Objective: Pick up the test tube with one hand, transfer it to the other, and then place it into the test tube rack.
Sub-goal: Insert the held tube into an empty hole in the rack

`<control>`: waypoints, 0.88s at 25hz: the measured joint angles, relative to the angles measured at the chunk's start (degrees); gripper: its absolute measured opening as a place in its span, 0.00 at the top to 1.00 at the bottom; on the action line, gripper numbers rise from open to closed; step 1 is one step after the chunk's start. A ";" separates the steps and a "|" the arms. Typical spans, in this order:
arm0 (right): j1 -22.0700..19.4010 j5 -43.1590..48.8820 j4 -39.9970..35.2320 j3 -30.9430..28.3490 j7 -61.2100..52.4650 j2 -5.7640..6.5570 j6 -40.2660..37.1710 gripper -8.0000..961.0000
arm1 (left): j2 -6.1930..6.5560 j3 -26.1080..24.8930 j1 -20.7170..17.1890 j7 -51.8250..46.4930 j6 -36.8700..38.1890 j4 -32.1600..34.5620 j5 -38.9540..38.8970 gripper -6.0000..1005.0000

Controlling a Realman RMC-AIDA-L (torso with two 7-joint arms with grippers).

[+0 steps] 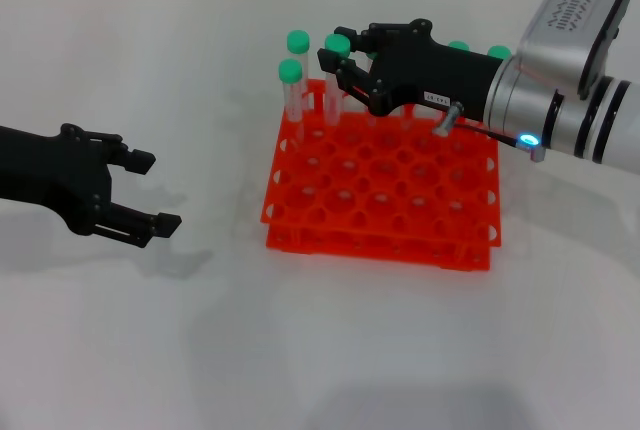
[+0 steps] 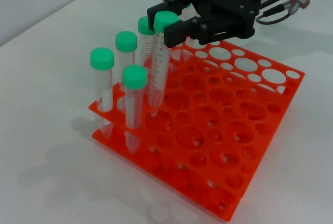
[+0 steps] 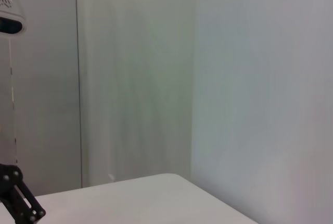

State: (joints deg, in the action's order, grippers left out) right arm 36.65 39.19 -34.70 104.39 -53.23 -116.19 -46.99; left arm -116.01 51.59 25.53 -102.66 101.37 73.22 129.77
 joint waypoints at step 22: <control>0.18 0.06 -0.12 0.11 -1.86 0.00 0.38 0.63 | 0.01 0.00 0.16 0.00 -0.12 -0.01 0.95 0.12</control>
State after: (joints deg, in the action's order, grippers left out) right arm 36.83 39.26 -34.82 104.50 -55.09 -116.19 -46.61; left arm -116.00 51.59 25.69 -102.65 101.24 73.21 130.72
